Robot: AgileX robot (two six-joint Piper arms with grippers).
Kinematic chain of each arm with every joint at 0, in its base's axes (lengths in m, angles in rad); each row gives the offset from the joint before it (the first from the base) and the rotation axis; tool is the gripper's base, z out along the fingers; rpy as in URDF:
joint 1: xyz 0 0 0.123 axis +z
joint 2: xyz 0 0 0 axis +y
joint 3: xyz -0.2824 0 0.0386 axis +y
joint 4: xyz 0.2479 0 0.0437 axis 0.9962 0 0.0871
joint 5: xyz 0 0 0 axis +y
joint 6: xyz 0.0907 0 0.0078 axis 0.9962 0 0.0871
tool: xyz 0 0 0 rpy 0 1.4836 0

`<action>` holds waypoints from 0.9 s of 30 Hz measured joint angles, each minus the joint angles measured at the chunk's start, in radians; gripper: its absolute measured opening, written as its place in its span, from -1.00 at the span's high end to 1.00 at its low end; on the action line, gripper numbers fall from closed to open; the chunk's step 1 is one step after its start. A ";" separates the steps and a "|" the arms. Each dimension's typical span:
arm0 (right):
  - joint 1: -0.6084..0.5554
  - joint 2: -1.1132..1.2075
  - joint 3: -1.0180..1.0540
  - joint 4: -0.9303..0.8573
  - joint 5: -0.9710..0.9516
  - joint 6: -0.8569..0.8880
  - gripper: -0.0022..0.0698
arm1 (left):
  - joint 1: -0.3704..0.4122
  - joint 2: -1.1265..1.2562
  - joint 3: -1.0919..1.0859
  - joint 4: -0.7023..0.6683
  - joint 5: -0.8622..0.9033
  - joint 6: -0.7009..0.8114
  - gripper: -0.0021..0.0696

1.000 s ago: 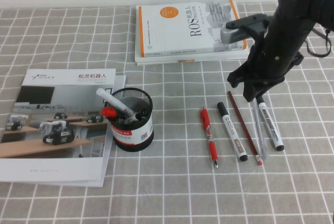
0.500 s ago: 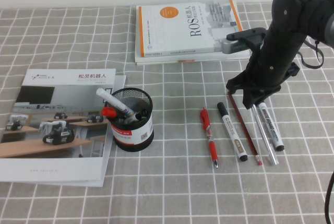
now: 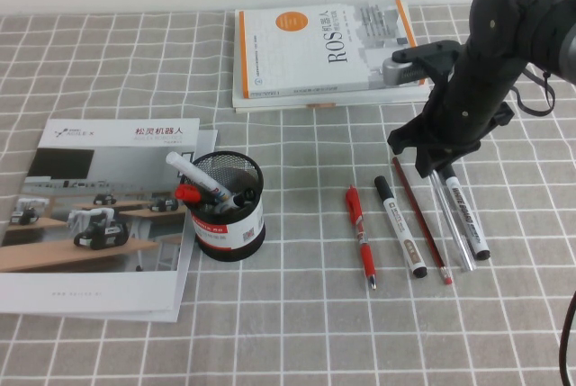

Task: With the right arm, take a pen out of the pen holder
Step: 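Take a marker out of the pen holder and lay it on the table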

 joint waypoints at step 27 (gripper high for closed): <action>0.076 -0.270 0.060 -0.033 0.006 0.000 0.87 | 0.000 0.000 0.000 0.000 0.000 0.000 0.95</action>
